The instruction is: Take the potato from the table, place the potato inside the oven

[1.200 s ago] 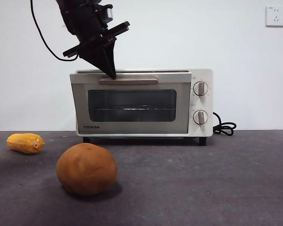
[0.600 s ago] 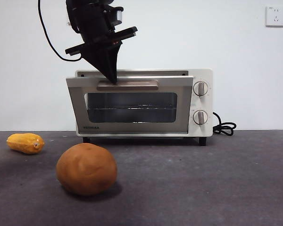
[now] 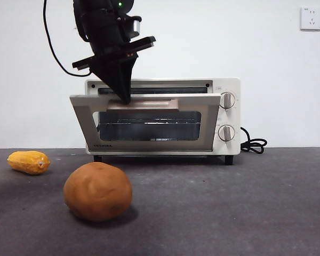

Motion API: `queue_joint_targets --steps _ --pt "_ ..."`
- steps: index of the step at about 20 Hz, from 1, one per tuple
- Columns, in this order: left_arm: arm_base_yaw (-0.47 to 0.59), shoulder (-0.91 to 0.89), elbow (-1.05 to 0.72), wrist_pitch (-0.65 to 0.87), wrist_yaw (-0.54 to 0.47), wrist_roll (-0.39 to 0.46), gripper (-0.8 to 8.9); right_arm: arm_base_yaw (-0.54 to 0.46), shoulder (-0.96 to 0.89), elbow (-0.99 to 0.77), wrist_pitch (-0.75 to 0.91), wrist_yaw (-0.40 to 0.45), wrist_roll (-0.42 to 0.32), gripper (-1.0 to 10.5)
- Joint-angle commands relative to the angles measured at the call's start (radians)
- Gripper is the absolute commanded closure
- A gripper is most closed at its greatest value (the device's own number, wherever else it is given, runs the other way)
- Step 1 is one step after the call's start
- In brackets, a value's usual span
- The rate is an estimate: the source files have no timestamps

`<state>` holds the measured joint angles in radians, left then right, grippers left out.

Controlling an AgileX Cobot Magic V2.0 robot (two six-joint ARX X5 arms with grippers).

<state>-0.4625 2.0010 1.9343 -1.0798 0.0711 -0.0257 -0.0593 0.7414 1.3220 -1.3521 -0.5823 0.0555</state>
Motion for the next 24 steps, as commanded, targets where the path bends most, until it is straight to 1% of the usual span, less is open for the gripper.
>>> queue_joint_targets --steps 1,10,15,19,21,24 --pt "0.01 0.047 -0.045 0.037 -0.045 0.001 8.2 0.001 -0.017 0.003 -0.021 -0.014 0.005 9.5" --pt "0.0 0.047 -0.061 0.031 -0.046 -0.027 8.19 0.001 -0.051 0.003 -0.021 -0.013 0.005 9.5" --pt "-0.006 0.047 -0.066 0.025 -0.05 -0.028 8.2 0.001 -0.052 0.003 -0.021 -0.014 0.005 9.5" --pt "-0.006 0.047 -0.116 0.034 -0.053 -0.031 8.19 0.001 -0.052 0.003 -0.021 -0.014 0.005 9.5" --pt "-0.006 0.047 -0.154 0.071 -0.065 -0.023 8.2 0.001 -0.052 0.003 -0.021 -0.014 0.004 9.5" --pt "-0.003 0.047 -0.157 0.071 -0.068 -0.023 8.19 0.001 -0.052 0.003 -0.021 -0.014 0.004 9.5"
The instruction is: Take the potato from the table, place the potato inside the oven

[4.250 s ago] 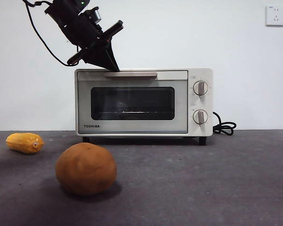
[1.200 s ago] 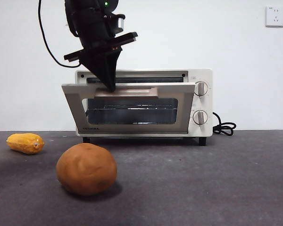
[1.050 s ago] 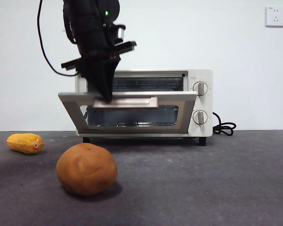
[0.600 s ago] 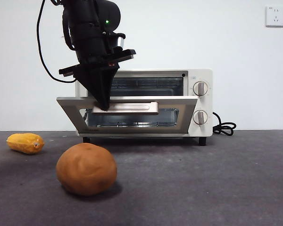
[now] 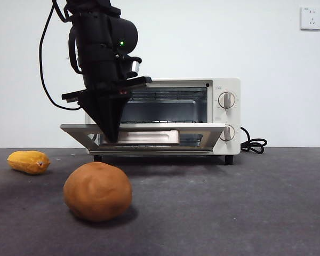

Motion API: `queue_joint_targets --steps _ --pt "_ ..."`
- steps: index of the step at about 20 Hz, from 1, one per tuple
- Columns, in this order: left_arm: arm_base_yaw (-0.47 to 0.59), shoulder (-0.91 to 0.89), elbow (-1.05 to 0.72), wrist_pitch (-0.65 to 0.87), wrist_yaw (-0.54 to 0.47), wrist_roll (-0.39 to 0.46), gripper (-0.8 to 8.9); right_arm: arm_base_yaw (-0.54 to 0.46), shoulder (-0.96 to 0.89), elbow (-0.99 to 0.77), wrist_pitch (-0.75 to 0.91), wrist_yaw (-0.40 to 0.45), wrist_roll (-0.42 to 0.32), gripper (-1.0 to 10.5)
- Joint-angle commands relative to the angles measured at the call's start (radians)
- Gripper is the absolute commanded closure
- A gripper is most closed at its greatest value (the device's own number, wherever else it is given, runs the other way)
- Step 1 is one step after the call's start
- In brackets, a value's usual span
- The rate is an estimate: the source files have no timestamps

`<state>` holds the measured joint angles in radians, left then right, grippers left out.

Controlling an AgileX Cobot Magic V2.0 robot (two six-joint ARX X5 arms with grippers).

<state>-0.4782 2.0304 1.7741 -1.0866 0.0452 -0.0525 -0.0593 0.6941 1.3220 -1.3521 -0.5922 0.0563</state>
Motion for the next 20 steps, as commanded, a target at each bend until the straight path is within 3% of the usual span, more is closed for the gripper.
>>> queue_joint_targets --steps 1,15,20 --pt "0.013 0.018 0.003 0.069 -0.042 0.003 8.2 0.001 -0.005 0.003 -0.021 -0.003 0.003 9.5" --pt "-0.036 0.013 0.004 -0.056 0.015 0.023 8.2 0.001 -0.005 0.003 -0.021 -0.003 -0.005 9.5" --pt "-0.059 -0.08 0.004 -0.058 0.068 0.034 8.2 0.001 -0.001 0.003 -0.021 -0.003 -0.039 9.5"
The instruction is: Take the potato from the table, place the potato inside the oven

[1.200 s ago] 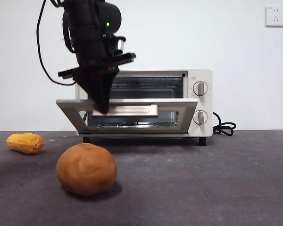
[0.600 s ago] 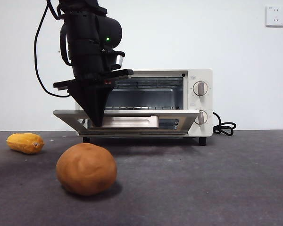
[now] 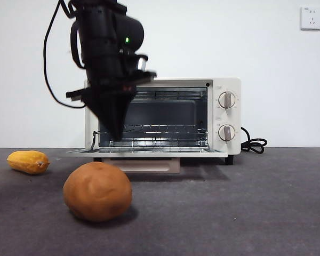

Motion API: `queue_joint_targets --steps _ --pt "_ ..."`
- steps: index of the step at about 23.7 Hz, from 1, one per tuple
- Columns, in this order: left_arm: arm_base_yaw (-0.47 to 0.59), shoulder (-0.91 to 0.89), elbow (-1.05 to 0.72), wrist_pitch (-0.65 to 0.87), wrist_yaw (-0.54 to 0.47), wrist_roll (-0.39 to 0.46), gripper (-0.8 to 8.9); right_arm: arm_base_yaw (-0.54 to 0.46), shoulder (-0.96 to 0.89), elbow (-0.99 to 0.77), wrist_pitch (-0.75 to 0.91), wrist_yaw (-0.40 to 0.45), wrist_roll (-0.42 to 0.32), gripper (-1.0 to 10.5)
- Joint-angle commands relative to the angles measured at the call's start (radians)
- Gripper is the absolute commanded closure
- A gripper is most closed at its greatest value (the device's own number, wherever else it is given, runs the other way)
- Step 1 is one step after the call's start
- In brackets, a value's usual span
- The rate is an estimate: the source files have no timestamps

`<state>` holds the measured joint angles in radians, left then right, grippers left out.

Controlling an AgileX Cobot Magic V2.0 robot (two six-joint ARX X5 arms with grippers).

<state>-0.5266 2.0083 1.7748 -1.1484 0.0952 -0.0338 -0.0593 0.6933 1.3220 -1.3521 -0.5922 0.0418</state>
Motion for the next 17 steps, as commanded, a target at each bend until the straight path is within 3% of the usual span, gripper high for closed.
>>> queue_joint_targets --steps 1,6,8,11,17 --pt "-0.015 -0.093 0.003 0.003 0.017 0.015 8.2 0.001 0.005 0.003 -0.021 -0.009 -0.025 9.5" --pt "-0.039 -0.375 0.003 0.0 0.017 0.014 8.2 0.001 0.069 0.003 -0.008 -0.142 -0.023 9.3" --pt "-0.045 -0.501 0.003 -0.009 0.016 0.014 8.2 0.001 0.098 0.003 -0.005 -0.146 -0.018 8.3" --pt "-0.044 -0.668 0.003 -0.057 0.014 0.011 8.2 0.007 0.137 0.003 0.002 -0.207 -0.011 8.1" --pt "-0.044 -0.875 0.0 -0.169 -0.062 0.007 8.2 0.132 0.19 0.003 0.119 -0.211 0.061 8.1"
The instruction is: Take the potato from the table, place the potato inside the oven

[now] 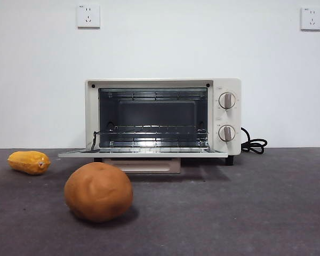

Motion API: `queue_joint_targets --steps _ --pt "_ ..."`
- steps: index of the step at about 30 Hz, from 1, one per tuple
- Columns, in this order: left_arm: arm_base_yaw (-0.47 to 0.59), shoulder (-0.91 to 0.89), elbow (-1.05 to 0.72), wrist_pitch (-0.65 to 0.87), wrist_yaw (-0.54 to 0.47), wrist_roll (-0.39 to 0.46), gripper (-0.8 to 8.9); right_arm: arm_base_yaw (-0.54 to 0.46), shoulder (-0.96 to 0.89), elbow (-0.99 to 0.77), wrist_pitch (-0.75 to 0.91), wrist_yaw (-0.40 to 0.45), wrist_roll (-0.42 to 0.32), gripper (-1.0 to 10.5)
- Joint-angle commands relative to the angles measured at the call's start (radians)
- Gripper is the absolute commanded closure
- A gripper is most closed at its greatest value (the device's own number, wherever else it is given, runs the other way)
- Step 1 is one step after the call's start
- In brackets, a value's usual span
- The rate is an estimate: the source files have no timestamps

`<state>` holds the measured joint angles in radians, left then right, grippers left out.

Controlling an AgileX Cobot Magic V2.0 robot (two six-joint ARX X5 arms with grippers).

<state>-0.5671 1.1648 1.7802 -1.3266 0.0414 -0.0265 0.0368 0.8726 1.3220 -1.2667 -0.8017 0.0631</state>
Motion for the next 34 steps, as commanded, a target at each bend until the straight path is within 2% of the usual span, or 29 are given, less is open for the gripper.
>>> queue_joint_targets --steps 1,6,9,16,19,21,23,29,34 --pt "-0.004 -0.05 -0.005 0.009 -0.008 -0.001 8.2 0.059 0.019 0.003 0.05 0.006 0.05 8.1" --pt "-0.004 -0.106 -0.005 0.009 -0.008 -0.034 8.2 0.208 0.074 0.003 0.132 0.11 0.105 8.0" --pt "-0.004 -0.124 -0.006 0.008 -0.007 -0.035 8.2 0.33 0.13 0.003 0.176 0.18 0.142 7.5" --pt "-0.004 -0.137 -0.013 0.007 0.042 -0.063 8.19 0.603 0.308 0.003 0.299 0.367 0.173 7.4" --pt "-0.004 -0.163 -0.056 0.007 0.056 -0.064 8.2 0.683 0.399 0.004 0.342 0.403 0.173 6.1" --pt "-0.004 -0.19 -0.109 0.007 0.055 -0.064 8.2 0.722 0.455 0.006 0.364 0.43 0.173 4.7" --pt "-0.004 -0.229 -0.183 0.007 0.05 -0.064 8.19 0.753 0.512 0.013 0.383 0.465 0.172 4.1" --pt "-0.003 -0.353 -0.424 0.007 -0.072 -0.064 8.2 0.8 0.644 0.017 0.455 0.541 0.169 4.1" --pt "-0.003 -0.455 -0.618 0.007 -0.06 -0.102 8.19 0.817 0.764 0.021 0.521 0.565 0.169 4.1"
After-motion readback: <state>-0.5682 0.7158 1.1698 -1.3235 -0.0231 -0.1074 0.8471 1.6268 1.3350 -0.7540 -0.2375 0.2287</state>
